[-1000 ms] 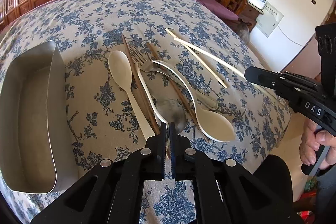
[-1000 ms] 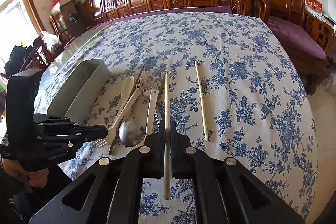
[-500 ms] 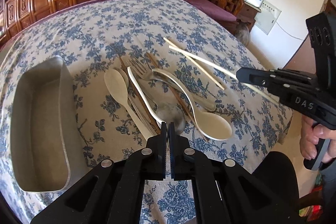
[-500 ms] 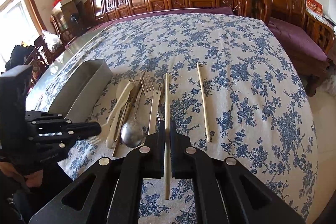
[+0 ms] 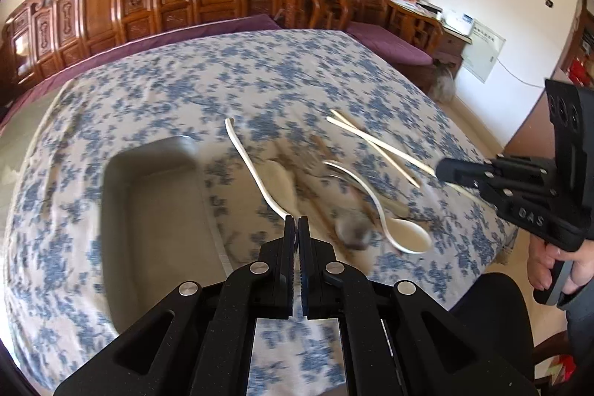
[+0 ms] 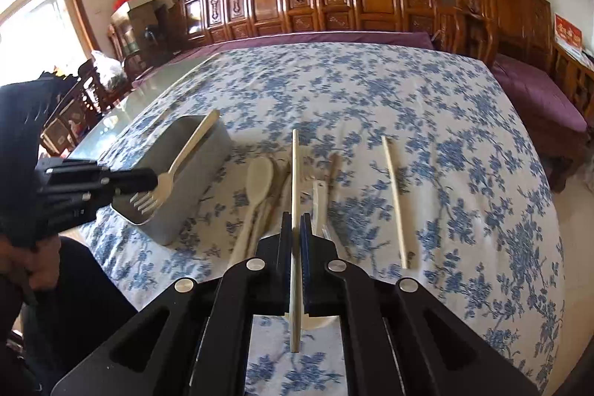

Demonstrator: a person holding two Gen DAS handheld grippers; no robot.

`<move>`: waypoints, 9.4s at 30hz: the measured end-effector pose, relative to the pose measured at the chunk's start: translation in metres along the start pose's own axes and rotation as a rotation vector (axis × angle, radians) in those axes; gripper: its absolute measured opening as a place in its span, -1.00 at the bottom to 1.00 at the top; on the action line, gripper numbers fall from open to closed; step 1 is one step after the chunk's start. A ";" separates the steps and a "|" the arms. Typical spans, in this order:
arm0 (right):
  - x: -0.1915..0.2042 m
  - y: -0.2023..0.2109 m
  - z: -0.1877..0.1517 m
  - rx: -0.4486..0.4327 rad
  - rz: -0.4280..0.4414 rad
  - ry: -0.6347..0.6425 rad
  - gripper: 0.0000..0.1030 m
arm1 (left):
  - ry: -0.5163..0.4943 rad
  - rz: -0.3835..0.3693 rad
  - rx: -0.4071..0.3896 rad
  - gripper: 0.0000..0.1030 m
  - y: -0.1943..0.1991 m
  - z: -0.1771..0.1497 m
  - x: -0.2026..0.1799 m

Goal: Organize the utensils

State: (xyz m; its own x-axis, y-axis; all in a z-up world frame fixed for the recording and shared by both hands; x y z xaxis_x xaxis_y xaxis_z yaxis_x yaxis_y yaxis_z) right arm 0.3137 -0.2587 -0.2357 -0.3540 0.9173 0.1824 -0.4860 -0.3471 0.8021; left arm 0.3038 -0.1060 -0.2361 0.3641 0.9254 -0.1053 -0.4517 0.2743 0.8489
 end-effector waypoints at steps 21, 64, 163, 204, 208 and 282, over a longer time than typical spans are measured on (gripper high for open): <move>0.108 -0.055 0.040 0.014 0.099 0.053 -0.90 | 0.133 0.057 0.087 -0.98 -0.026 -0.036 0.108; 0.189 -0.156 0.056 0.120 0.095 0.028 -0.87 | 0.228 0.146 -0.042 -0.88 0.014 -0.028 0.174; -0.023 -0.012 -0.021 0.051 -0.062 -0.037 -0.79 | 0.014 0.168 0.129 -1.00 -0.076 -0.006 -0.015; -0.012 -0.011 -0.021 0.049 -0.056 -0.011 -0.79 | -0.021 0.192 0.131 -0.87 -0.064 -0.023 -0.020; -0.008 -0.015 -0.023 0.056 -0.057 -0.002 -0.79 | -0.005 0.177 0.096 -0.87 -0.046 -0.016 -0.012; 0.195 -0.128 0.077 0.134 0.180 -0.055 -0.79 | 0.274 0.200 -0.090 -0.87 0.033 -0.012 0.202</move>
State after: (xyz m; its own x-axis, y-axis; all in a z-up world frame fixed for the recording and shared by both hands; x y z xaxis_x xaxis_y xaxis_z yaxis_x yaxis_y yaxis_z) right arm 0.3684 -0.0203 -0.2588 -0.3795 0.8535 0.3570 -0.3071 -0.4802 0.8216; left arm 0.3527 0.0933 -0.2351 0.0347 0.9957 -0.0864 -0.5663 0.0908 0.8192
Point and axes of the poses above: each gripper's, at about its wrist camera, not at the fingertips, and y roughly against the way its jaws point, x to its left, z to its top, the point moved 9 cm from there along -y, roughly the way its jaws point, and after that the axes turned 8 degrees about x, right-handed, at the moved point
